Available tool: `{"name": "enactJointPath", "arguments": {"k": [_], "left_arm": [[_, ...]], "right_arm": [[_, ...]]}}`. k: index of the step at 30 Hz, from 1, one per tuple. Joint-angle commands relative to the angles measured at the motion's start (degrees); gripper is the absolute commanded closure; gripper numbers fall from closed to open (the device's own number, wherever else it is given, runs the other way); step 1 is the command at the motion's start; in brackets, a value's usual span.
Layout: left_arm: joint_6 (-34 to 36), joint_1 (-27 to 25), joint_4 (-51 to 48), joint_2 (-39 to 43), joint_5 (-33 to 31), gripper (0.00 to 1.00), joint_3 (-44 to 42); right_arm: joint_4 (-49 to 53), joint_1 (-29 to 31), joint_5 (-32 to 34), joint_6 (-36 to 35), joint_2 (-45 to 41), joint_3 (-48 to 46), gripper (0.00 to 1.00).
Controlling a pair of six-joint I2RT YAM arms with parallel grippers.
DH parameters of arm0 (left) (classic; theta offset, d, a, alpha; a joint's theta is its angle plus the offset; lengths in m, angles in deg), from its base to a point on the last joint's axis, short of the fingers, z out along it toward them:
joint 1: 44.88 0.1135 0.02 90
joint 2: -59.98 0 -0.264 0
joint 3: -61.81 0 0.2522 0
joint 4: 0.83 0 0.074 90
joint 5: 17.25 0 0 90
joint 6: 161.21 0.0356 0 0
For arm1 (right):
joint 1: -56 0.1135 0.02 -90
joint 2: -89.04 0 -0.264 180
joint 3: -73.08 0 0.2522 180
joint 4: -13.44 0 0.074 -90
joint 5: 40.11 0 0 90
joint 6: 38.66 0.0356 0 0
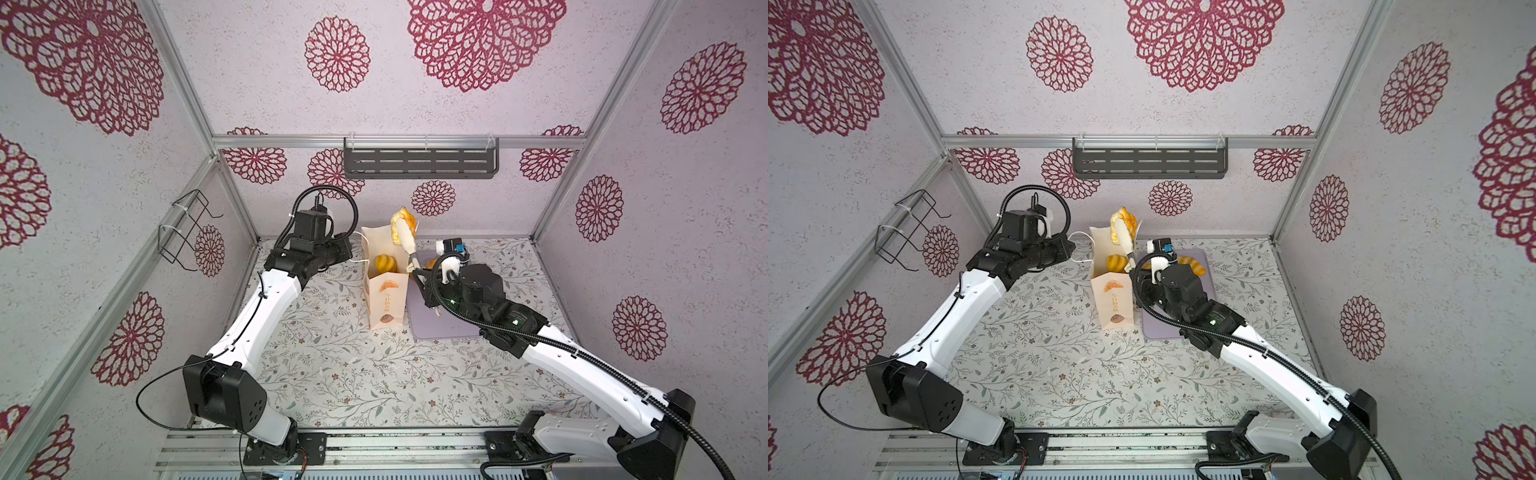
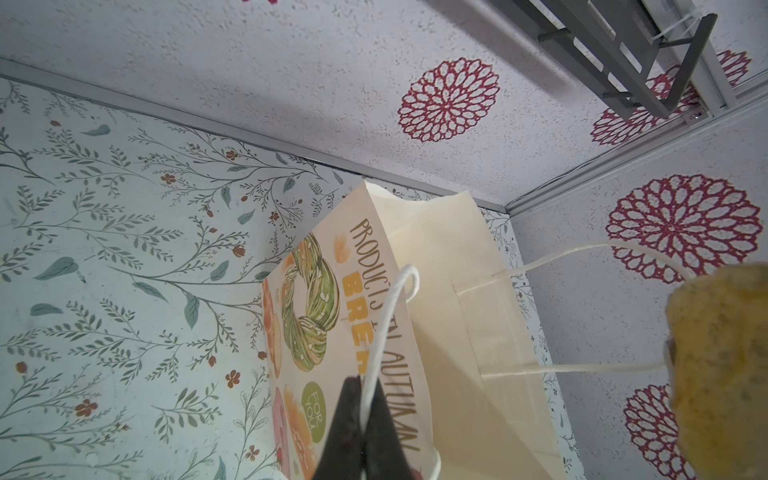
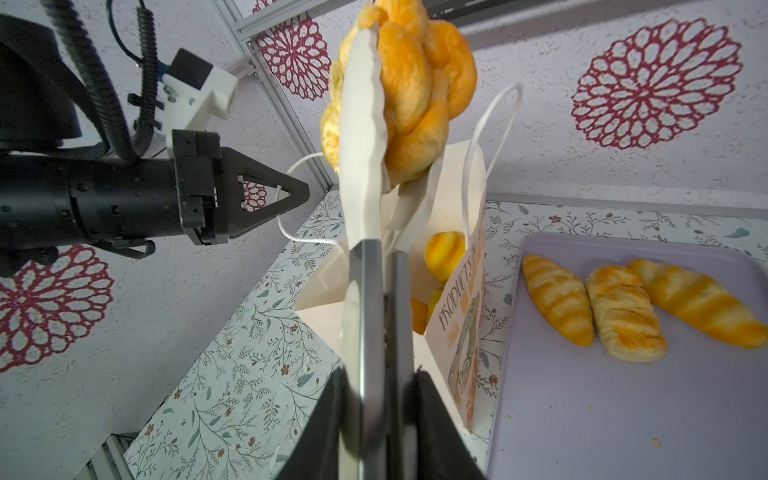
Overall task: Place the fake bread into the paper bag
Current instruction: 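Lower the knotted bun into the bag opening held by the left gripper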
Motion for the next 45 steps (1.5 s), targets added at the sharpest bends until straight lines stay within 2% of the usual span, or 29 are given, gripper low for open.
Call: {"name": "enactJointPath", "arguments": {"k": [1, 18, 22, 24, 29, 45], "left_arm": [[1.1, -0.5, -0.2, 0.1, -0.1, 1.00, 0.9], [1.1, -0.5, -0.3, 0.2, -0.1, 1.00, 0.9], [1.1, -0.5, -0.3, 0.1, -0.1, 1.00, 0.9], [1.1, -0.5, -0.3, 0.3, -0.1, 1.00, 0.9], [1.2, -0.5, -0.3, 0.3, -0.1, 1.00, 0.9], [1.2, -0.5, -0.3, 0.3, -0.1, 1.00, 0.9]], "right_arm": [[-5.2, 0.7, 2.0, -2.0, -0.2, 3.2, 0.97], [-4.0, 1.3, 1.7, -1.3, 3.9, 3.8, 0.95], [-3.9, 1.4, 1.4, -0.8, 4.5, 4.2, 0.88], [-3.5, 1.3, 1.2, -0.6, 4.7, 4.4, 0.80], [-3.3, 1.4, 1.1, -0.4, 5.1, 4.9, 0.66], [-3.5, 1.3, 1.5, 0.0, 4.4, 4.7, 0.55]]}}
